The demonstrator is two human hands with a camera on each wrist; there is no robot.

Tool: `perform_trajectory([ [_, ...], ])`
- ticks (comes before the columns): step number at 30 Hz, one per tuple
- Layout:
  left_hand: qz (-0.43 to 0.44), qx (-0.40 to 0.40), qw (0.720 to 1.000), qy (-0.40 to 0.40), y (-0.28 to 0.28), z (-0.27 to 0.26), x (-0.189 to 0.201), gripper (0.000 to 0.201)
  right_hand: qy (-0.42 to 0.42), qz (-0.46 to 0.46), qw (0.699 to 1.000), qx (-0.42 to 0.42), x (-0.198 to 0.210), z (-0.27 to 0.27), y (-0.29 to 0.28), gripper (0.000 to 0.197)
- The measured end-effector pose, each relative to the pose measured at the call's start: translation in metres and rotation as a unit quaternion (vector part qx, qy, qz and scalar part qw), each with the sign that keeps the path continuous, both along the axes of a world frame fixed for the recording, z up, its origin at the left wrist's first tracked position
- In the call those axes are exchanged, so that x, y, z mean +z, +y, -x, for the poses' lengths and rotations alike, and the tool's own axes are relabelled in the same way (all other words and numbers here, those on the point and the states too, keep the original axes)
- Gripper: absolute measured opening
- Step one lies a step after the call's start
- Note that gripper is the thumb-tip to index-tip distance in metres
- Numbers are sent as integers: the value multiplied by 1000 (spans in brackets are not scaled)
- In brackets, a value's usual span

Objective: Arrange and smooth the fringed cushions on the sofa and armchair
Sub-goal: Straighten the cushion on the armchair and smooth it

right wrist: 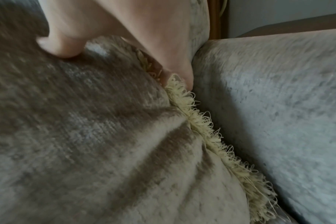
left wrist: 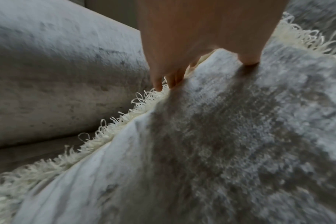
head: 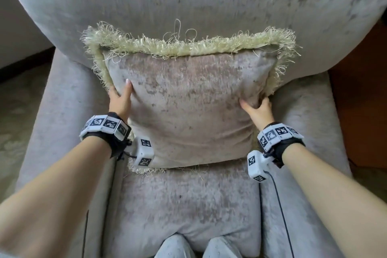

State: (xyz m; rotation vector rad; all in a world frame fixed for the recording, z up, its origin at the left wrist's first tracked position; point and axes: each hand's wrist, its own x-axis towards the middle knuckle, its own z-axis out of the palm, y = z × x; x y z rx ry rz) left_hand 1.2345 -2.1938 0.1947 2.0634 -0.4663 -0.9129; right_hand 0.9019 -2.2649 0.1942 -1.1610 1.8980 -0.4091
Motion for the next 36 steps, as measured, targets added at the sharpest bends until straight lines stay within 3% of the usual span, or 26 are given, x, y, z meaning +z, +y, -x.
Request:
perform_trajectory([
  [3, -4, -4, 1000, -28, 0, 7, -2, 62, -4, -7, 1000, 4, -9, -1, -8, 81],
  [7, 25, 7, 994, -107, 7, 9, -2, 31, 6, 13, 1000, -15, -11, 2, -8, 75],
  [10, 67, 37, 985, -152, 19, 17, 11, 33, -5, 40, 999, -17, -1, 13, -11, 69],
  [14, 146, 61, 976, -150, 14, 19, 27, 28, -8, 71, 997, -23, 4, 26, -14, 81],
  [17, 107, 66, 976, -180, -3, 11, 18, 15, 8, 67, 998, -1, 3, 30, -17, 72],
  [19, 47, 63, 982, -170, -13, 16, 3, 33, 49, 61, 997, 5, -2, 29, -16, 78],
  [22, 19, 78, 964, -253, -4, 43, -10, 56, 150, 211, 966, -22, -13, 19, 1, 76],
  [24, 83, 38, 941, -326, 10, 62, -20, 59, 166, 370, 914, -8, -20, 9, 20, 64],
  [26, 120, -23, 915, -384, 19, 74, -37, 59, 173, 461, 868, 70, -29, -3, 34, 59],
  [29, 139, -105, 870, -461, 19, 78, -64, 59, 221, 471, 830, 202, -54, -15, 31, 63],
  [31, 95, -164, 851, -490, -3, 74, -84, 65, 275, 419, 830, 246, -84, -29, 9, 65],
  [34, 18, -182, 862, -473, -33, 71, -103, 70, 304, 350, 845, 267, -108, -52, -16, 68],
  [36, 40, -183, 870, -455, -27, 70, -96, 67, 307, 380, 837, 247, -93, -43, -7, 68],
])
